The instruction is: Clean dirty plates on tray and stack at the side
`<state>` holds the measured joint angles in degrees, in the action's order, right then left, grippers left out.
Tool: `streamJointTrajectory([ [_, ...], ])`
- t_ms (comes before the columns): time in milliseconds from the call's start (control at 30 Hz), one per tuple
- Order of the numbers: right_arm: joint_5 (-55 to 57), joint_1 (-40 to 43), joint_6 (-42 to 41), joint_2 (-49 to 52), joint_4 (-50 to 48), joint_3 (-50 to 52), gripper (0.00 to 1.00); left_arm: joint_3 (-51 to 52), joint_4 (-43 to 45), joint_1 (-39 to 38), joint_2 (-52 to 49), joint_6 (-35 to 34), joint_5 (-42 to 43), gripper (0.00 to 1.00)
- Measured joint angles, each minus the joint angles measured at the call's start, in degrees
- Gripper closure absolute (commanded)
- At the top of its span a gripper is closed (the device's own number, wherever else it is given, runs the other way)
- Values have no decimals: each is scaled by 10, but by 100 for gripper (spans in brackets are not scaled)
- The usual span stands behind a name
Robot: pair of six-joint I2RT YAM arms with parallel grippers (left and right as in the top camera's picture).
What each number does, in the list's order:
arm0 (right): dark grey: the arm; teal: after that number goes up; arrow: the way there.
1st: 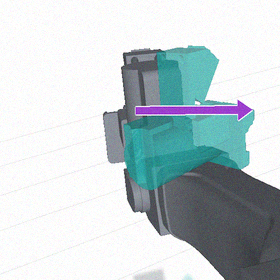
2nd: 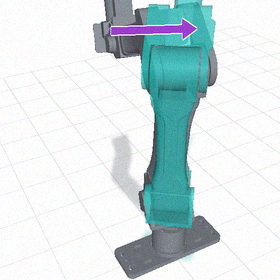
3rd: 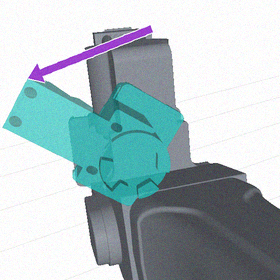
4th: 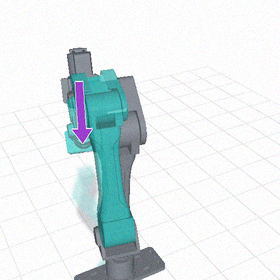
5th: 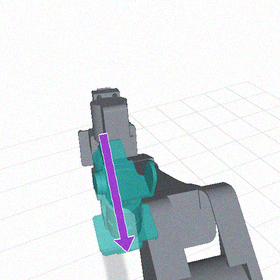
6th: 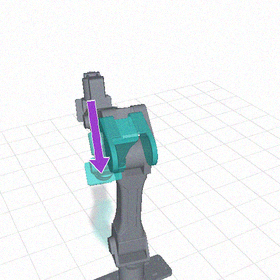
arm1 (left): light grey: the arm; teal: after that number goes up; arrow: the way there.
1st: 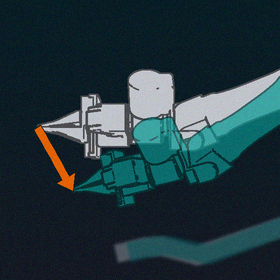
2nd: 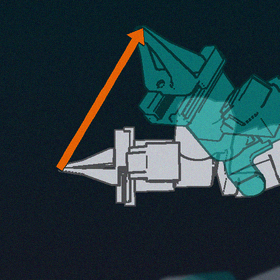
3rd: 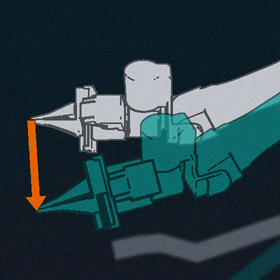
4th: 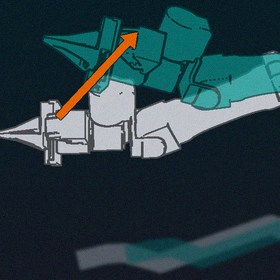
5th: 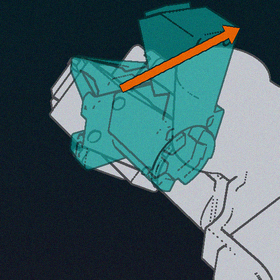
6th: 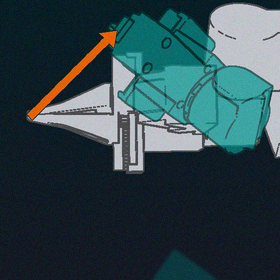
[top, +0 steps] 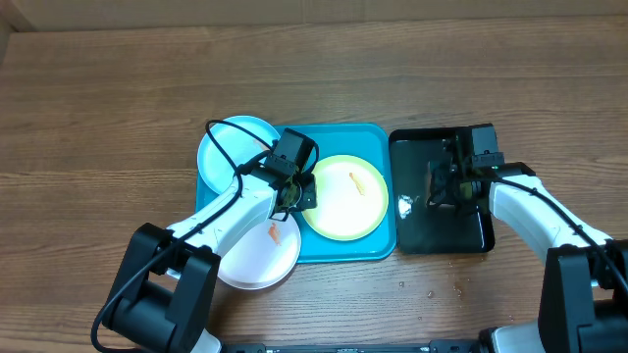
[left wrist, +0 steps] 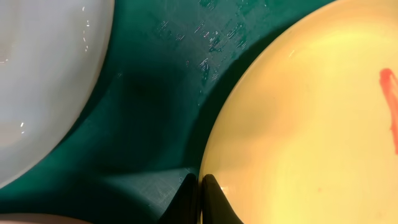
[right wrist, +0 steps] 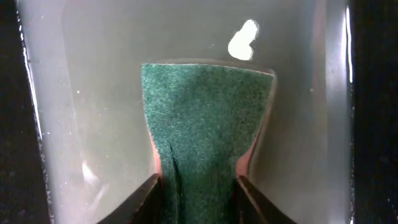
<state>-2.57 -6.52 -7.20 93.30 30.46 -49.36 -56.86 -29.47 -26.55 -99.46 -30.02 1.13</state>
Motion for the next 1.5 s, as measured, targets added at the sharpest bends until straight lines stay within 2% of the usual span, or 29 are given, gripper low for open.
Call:
streamJointTrajectory([
  [233, 0, 0, 0, 0, 0, 0, 62, 0, 0, 0, 0, 2, -4, 95],
  [300, 0, 0, -1, 0, 0, 0, 58, 0, 0, 0, 0, 2, -4, 95],
  [467, 0, 0, 0, 0, 0, 0, 57, 0, 0, 0, 0, 2, -4, 95],
  [600, 0, 0, -1, 0, 0, 0, 52, 0, -1, 0, 0, 2, -4, 95],
  [733, 0, 0, 0, 0, -5, 0, 52, 0, -2, 0, 0, 2, -4, 95],
  [833, 0, 0, -1, 0, -20, 1, 58, 0, -3, 0, 0, 2, -3, 95],
  [1000, 0, 0, -1, 0, -38, 6, 59, 0, -3, 0, 0, 2, -4, 95],
  [1100, 0, 0, -1, 0, -41, 9, 51, 0, -3, 0, 0, 2, -4, 94],
  [1167, 0, 0, 0, 0, -42, 10, 50, 0, -3, 0, 0, 2, -4, 94],
  [1400, 5, 0, -4, 0, -52, 17, 76, 0, -3, 0, 0, 2, -4, 92],
  [1467, 5, 0, -4, 0, -51, 18, 92, 0, -3, 0, 0, 2, -5, 92],
  [1500, 5, 0, -5, 0, -51, 18, 96, 0, -3, 0, 0, 2, -5, 91],
])
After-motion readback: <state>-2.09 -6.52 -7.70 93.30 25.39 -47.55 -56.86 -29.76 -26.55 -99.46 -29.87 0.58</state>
